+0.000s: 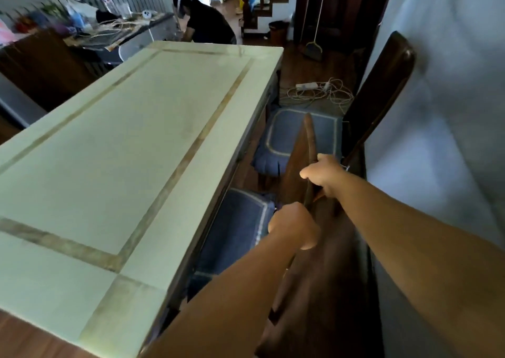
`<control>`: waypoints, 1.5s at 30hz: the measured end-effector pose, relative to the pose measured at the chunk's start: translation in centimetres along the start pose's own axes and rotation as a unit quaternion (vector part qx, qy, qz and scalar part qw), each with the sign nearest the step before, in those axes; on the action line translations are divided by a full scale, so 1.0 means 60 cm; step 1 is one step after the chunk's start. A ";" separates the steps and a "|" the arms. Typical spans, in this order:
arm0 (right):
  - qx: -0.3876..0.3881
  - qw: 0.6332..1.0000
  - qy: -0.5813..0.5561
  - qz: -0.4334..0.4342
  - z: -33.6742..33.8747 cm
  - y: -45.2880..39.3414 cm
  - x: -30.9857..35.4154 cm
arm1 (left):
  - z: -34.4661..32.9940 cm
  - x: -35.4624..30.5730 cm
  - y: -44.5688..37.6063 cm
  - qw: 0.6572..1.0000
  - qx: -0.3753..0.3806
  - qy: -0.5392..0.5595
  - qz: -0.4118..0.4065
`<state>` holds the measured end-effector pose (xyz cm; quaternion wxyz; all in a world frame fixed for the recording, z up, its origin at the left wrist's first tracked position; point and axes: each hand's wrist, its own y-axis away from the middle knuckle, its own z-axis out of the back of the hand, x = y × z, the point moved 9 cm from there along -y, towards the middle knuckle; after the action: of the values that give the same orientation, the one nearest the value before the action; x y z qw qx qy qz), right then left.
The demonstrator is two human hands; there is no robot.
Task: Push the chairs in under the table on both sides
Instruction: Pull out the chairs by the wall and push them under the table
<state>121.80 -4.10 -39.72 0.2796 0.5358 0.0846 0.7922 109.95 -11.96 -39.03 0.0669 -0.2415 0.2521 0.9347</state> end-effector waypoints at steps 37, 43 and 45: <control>-0.103 0.993 0.023 -0.053 0.393 0.070 -0.204 | -0.260 -0.329 0.072 0.995 0.095 0.029 -0.022; -0.087 0.995 -0.001 -0.038 0.394 0.084 -0.210 | -0.262 -0.327 0.073 0.993 0.098 0.052 -0.036; -0.088 0.995 -0.019 -0.038 0.396 0.088 -0.210 | -0.261 -0.319 0.072 0.990 0.112 0.081 -0.024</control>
<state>144.64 -19.13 -37.76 0.3569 0.5205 0.0292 0.7751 132.15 -23.65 -39.72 0.0952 -0.3138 0.3542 0.8758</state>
